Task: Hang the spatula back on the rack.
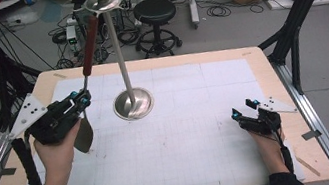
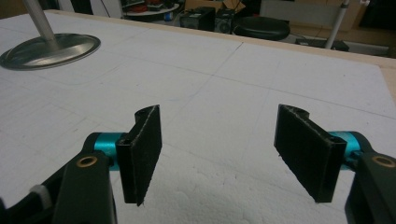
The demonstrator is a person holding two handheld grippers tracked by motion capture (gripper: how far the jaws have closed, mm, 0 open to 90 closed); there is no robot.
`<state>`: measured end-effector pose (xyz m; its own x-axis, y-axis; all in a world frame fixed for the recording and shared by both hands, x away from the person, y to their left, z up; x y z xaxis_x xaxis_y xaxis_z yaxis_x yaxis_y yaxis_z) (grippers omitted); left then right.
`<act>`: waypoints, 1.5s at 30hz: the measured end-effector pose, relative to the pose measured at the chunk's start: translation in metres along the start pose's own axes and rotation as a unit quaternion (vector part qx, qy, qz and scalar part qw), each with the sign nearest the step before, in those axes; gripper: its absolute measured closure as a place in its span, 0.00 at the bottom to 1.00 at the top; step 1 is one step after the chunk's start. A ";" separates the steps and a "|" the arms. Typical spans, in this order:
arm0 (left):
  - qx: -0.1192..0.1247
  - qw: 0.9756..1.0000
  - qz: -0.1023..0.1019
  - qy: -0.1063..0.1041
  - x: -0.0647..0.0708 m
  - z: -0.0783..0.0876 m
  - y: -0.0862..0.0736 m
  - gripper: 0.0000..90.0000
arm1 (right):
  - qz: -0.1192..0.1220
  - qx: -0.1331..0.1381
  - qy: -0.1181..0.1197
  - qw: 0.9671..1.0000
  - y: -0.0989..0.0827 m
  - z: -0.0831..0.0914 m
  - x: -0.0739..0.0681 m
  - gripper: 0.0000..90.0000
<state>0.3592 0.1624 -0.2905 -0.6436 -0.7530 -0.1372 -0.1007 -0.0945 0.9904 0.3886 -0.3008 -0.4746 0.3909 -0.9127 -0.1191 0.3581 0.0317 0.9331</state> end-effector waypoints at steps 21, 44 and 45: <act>-0.001 1.000 -0.001 0.020 -0.010 -0.024 -0.004 0.94 | 0.003 -0.006 0.003 1.000 -0.001 -0.001 -0.002 0.35; -0.012 0.998 -0.006 0.068 -0.025 -0.050 -0.015 0.94 | 0.006 -0.007 0.004 1.000 -0.002 -0.002 -0.002 0.35; -0.012 0.998 -0.006 0.068 -0.025 -0.050 -0.015 0.94 | 0.006 -0.007 0.004 1.000 -0.002 -0.002 -0.002 0.35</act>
<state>0.4150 0.1504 -0.3014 -0.5333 -0.8330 -0.1474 -0.0889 -0.1181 0.9890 0.3889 -0.2980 -0.4768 0.4026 -0.9088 -0.1100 0.3644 0.0489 0.9300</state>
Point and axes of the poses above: each handheld gripper's, and its own axes: z roughly backward along the jaws, y roughly out of its top, x roughly to its right, the point moved 9 cm from there along -z, roughly forward along the jaws, and after that the axes turned 6 degrees about -z, right-handed, at the moved point
